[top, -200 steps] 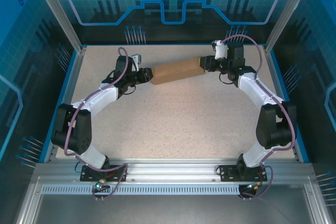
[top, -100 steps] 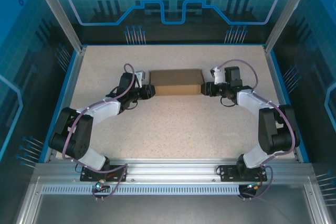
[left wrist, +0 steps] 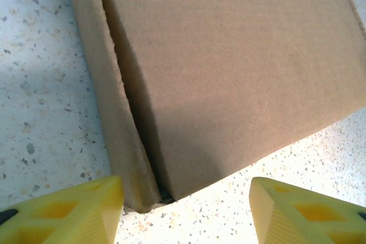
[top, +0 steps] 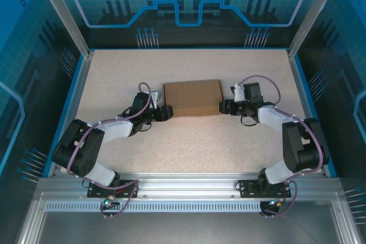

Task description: Fold the paper box

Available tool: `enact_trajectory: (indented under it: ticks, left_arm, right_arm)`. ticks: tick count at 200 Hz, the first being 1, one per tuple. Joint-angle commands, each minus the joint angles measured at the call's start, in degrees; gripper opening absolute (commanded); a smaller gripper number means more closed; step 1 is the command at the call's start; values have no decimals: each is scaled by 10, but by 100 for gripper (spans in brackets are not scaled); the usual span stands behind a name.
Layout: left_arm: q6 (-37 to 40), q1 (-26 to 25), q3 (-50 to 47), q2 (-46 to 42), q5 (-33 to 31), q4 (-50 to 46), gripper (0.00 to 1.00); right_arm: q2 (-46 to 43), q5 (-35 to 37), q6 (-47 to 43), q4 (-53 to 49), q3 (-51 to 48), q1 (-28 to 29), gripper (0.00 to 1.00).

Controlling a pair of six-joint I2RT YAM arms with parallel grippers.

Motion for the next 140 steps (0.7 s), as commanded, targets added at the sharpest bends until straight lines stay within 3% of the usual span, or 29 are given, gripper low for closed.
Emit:
enact_trajectory:
  ticks: [1, 68, 119, 140]
  left_arm:
    - [17, -3, -6, -55, -36, -14, 69]
    - [88, 15, -3, -207, -141, -95, 83]
    - [137, 32, -71, -324, -264, -33, 96]
    - [159, 47, -114, -358, -316, 12, 99]
  right_arm:
    - [-61, 49, -14, -44, 16, 6, 57]
    - [-225, 205, -82, -121, 41, 23, 72]
    - [-321, 322, -119, -118, 28, 26, 88]
    - [-338, 362, -119, -89, -1, 24, 100]
